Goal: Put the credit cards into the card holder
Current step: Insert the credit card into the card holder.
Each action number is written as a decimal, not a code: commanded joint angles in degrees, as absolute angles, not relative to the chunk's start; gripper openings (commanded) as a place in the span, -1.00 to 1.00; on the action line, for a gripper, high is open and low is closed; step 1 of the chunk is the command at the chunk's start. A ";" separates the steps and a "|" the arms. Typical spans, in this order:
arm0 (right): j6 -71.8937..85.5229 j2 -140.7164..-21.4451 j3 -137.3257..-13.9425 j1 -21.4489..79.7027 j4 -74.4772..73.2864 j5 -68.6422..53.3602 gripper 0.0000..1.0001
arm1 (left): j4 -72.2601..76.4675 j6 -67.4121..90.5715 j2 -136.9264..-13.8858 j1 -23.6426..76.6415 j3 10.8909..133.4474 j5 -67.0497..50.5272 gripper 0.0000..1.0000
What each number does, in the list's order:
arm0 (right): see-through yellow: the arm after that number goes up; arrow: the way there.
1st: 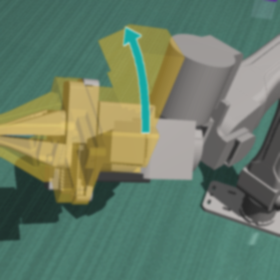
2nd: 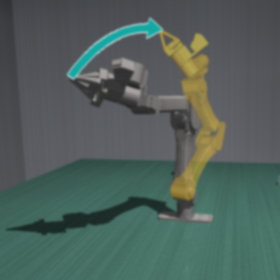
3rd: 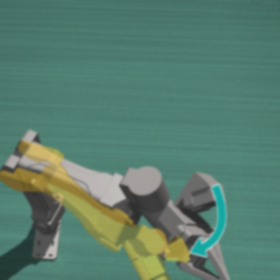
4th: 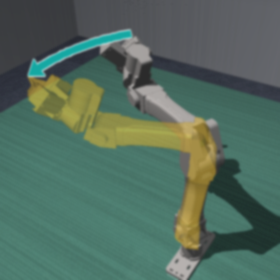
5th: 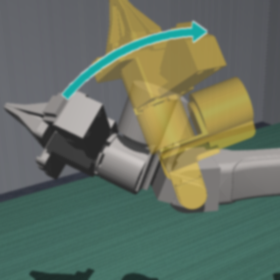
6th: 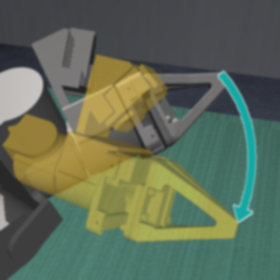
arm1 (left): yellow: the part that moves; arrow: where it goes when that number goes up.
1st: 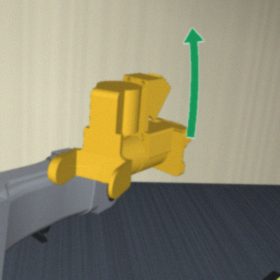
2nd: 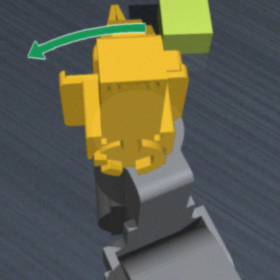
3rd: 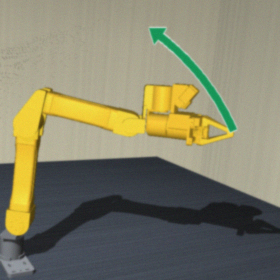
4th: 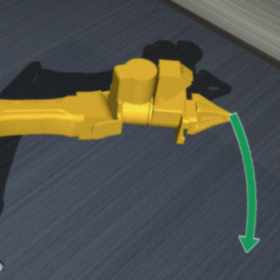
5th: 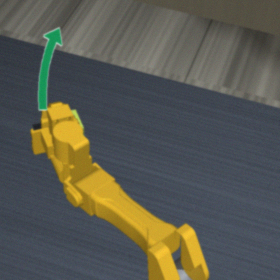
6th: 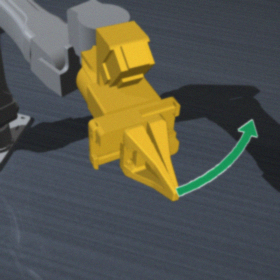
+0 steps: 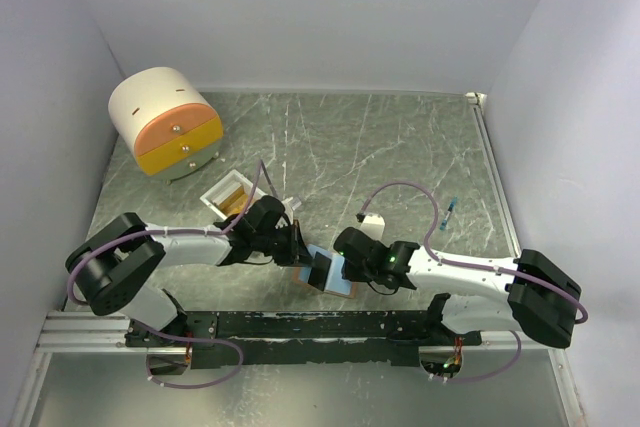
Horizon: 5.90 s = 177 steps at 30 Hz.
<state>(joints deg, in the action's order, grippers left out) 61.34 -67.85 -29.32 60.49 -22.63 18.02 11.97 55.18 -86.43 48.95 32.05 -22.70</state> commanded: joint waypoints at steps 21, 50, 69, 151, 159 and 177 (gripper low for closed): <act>62.46 -67.37 -29.53 60.77 -23.69 20.13 -0.53 | 10.87 56.66 -85.45 51.22 34.83 -20.20 -0.87; 62.82 -66.25 -29.82 60.74 -25.33 20.84 -0.54 | 12.05 55.61 -91.87 51.49 35.96 -18.66 -0.87; 64.98 -64.18 -29.17 60.73 -27.69 20.58 -0.54 | 9.16 53.97 -91.54 53.09 36.69 -12.17 -0.87; 70.42 -66.85 -24.76 60.82 -23.28 18.30 -0.52 | 7.35 58.12 -91.10 60.37 39.00 -4.21 -0.10; 70.23 -66.99 -24.97 60.82 -23.33 18.36 -0.52 | 4.24 57.25 -91.24 61.00 40.51 -2.09 -0.10; 70.10 -66.63 -25.02 60.83 -23.68 18.63 -0.52 | -4.88 55.01 -84.65 61.00 42.33 4.88 -0.02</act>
<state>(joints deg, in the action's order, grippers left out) 69.54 -65.41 -26.55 60.49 -23.73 19.51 -5.43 55.90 -86.52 60.69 40.77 5.08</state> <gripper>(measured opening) 0.244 0.478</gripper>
